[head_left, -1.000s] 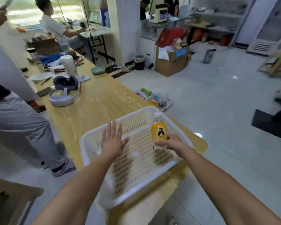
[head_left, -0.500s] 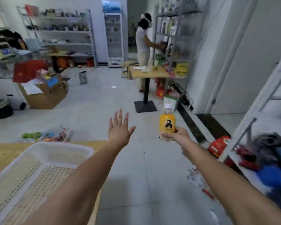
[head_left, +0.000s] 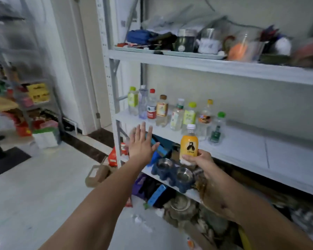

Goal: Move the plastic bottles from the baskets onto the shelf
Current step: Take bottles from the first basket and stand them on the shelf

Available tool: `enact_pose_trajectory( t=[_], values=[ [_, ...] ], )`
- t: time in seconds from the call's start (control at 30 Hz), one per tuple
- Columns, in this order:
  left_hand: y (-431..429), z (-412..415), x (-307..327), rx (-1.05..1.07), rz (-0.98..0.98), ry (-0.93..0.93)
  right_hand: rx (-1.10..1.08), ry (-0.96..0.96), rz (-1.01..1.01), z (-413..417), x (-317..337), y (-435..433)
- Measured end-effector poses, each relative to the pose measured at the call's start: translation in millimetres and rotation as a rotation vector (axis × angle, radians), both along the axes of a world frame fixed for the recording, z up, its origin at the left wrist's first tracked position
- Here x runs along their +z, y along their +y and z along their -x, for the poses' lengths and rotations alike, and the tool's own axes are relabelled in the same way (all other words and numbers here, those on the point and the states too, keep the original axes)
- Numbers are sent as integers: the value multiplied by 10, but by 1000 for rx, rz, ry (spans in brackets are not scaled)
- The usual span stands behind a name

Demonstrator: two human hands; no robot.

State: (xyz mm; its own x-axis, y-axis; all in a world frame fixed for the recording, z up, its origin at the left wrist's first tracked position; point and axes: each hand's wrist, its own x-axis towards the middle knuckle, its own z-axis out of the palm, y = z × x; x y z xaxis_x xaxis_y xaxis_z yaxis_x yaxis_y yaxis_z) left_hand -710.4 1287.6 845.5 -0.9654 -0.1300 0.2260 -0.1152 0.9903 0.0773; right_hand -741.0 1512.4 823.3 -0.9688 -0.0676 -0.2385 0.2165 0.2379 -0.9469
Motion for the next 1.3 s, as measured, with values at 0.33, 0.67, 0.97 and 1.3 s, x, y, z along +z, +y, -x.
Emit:
enact_pose_trajectory(
  t=[0.33, 0.67, 0.97, 1.3],
  values=[
    [1346, 896, -71, -226, 114, 0, -363, 3, 78, 310, -172, 1560],
    [1071, 1544, -300, -223, 155, 18, -410, -53, 28, 1049, -314, 1587],
    [964, 2086, -450, -284, 208, 46, -467, -88, -80, 1666, -564, 1490],
    [812, 2350, -757, -274, 194, 55, -532, -62, -133, 2080, -809, 1507]
  ],
)
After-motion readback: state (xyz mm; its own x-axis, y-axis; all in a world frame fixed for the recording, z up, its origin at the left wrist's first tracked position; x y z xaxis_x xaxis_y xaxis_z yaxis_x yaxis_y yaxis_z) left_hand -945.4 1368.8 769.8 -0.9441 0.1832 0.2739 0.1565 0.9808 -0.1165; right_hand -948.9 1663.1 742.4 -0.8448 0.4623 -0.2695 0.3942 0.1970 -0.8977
